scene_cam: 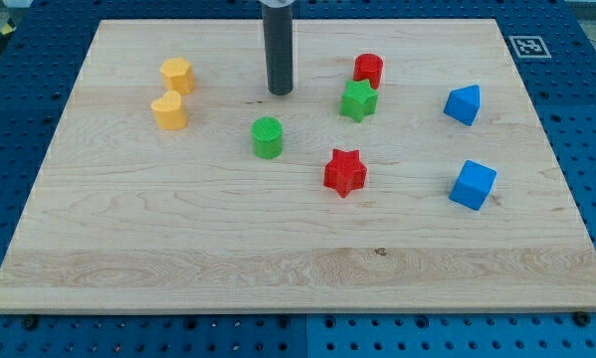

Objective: Move the green circle to the right side of the green circle

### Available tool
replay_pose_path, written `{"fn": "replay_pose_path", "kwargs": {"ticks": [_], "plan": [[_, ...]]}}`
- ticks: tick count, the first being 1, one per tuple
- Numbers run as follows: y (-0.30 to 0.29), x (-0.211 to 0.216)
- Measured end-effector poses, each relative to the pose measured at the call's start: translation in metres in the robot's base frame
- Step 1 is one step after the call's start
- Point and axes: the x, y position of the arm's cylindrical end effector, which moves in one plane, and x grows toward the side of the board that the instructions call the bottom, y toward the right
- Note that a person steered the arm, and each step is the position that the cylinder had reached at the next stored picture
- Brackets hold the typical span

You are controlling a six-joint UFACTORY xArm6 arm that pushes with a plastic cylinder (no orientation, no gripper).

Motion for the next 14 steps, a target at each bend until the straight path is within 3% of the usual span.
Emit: {"fn": "replay_pose_path", "kwargs": {"ticks": [14], "plan": [[0.008, 0.132]]}}
